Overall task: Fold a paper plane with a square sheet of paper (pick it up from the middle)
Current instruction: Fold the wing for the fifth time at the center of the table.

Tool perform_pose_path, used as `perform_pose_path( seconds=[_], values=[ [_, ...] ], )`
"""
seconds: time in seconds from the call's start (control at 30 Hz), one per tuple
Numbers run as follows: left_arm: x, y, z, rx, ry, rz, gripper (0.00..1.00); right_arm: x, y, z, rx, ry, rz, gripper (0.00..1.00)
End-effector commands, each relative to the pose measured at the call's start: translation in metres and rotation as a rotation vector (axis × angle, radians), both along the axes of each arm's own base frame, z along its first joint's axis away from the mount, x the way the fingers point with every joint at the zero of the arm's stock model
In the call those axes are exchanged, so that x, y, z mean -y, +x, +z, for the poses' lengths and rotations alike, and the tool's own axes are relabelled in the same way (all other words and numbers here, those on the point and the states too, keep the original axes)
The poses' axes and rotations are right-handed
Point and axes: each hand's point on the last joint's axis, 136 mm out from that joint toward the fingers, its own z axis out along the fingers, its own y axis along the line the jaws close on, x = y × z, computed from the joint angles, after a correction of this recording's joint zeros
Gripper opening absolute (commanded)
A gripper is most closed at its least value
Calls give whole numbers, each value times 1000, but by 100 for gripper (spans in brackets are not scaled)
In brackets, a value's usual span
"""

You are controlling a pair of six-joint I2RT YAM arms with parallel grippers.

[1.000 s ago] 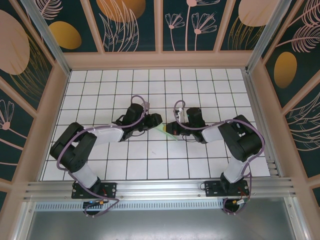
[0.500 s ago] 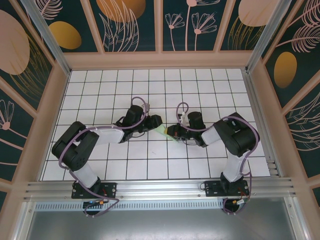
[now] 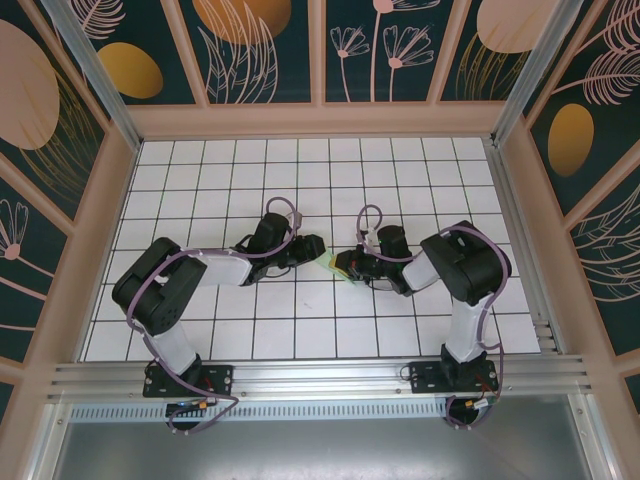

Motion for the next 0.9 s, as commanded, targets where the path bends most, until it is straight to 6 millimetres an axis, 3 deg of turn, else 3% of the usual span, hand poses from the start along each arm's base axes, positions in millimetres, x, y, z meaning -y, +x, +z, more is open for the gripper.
perform_pose_path(
  seconds=[0.0,0.43,0.87],
  values=[
    [7,6,7,42,-24,-25,45,2,-1,1,-38,36,-10,0],
    [12,7,4,34,-34,-45,43,5,-1,7,-74,85,-33,0],
    [12,6,-4,16,-27,-46,41,10,-5,-20,-165,37,-47,0]
  ],
)
